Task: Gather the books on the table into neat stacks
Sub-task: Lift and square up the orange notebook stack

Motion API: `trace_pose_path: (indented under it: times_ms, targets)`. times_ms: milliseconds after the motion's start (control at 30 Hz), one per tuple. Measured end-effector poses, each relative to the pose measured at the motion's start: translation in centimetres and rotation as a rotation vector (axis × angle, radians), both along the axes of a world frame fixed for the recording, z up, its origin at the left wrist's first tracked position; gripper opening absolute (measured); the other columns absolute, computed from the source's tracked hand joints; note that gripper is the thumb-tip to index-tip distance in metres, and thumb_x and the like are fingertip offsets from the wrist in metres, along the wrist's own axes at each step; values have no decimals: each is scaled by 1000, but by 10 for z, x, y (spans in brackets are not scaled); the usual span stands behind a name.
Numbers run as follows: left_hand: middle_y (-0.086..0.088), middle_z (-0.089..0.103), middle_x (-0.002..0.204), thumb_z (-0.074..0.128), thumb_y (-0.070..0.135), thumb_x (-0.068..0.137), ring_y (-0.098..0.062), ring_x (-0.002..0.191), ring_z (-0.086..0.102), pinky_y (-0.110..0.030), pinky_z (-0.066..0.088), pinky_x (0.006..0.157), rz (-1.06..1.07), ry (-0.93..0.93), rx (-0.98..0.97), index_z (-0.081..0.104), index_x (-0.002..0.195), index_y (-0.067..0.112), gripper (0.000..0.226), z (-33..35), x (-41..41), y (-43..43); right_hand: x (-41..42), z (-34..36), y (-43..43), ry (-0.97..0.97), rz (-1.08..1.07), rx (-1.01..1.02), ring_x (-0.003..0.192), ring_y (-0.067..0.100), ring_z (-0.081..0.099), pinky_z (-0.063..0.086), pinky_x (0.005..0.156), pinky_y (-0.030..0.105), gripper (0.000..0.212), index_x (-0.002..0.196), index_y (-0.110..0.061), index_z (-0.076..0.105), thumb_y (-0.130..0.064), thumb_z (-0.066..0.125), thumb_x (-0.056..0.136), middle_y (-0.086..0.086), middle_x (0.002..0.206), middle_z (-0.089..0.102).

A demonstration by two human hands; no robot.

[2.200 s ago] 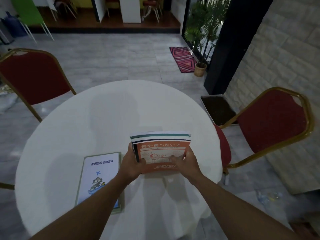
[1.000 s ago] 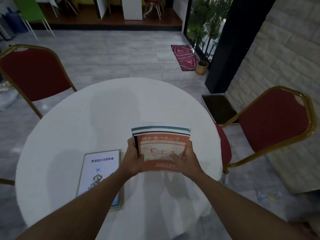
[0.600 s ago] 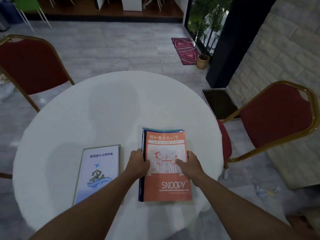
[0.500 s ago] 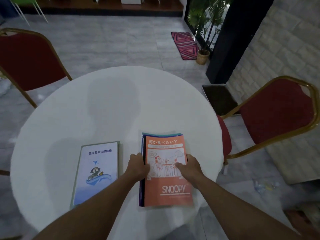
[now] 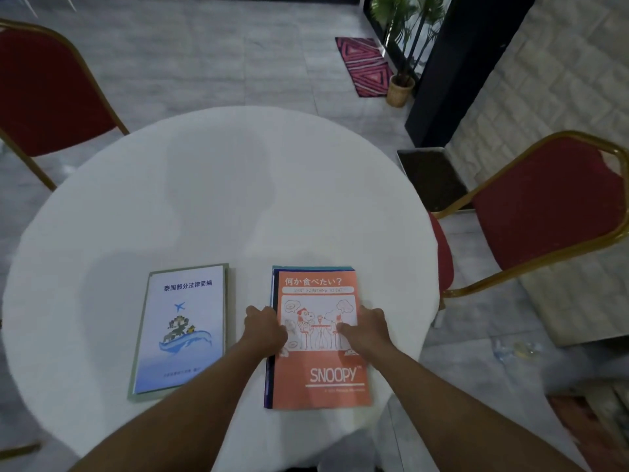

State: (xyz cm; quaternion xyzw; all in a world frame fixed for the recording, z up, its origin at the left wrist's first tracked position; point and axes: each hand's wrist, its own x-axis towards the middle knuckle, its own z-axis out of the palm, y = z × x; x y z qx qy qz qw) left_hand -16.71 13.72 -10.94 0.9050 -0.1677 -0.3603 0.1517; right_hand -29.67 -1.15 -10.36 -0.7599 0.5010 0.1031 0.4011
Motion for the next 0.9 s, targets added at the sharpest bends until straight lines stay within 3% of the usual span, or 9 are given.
trace_pose_path:
  times_ms: [167,300,400,500,733,900]
  targets:
    - [-14,53,135,50,25,100,-25,127,52,-22,38,92,-82,-11,-19,53,124,7,31,4,3,4,1,1,0,73,15,-6,121,31,59,56,99,43,53,137,-11,51,-37,67,93,14,134,48]
    - [-15,46,137,53,29,99,-28,125,53,-33,51,97,-81,-27,-65,48,129,7,37,16,5,12,5,3,2,143,11,-49,126,30,53,52,100,42,60,139,-12,46,-50,59,94,13,136,45]
    - [-15,44,141,52,33,98,-28,130,48,-36,46,102,-76,-126,-86,44,137,7,47,30,12,21,15,9,8,163,29,-206,130,29,47,45,105,43,64,139,-15,43,-56,57,92,11,139,46]
    - [-16,44,140,50,32,98,-31,133,43,-37,40,106,-68,-213,-119,44,137,3,49,44,27,34,32,19,19,50,62,-301,129,26,46,40,106,44,59,138,-22,44,-55,57,92,6,139,48]
    - [-23,45,135,51,33,96,-37,127,43,-41,39,106,-6,-323,-50,46,134,-2,52,56,76,95,84,37,62,-72,205,-157,138,31,43,38,114,43,67,149,-11,41,-48,58,95,11,150,43]
    - [-24,46,127,53,33,95,-40,120,46,-43,40,100,58,-361,33,46,128,-4,50,48,105,147,118,33,109,-129,287,-4,135,29,49,41,111,38,64,142,-8,50,-44,64,92,12,142,50]
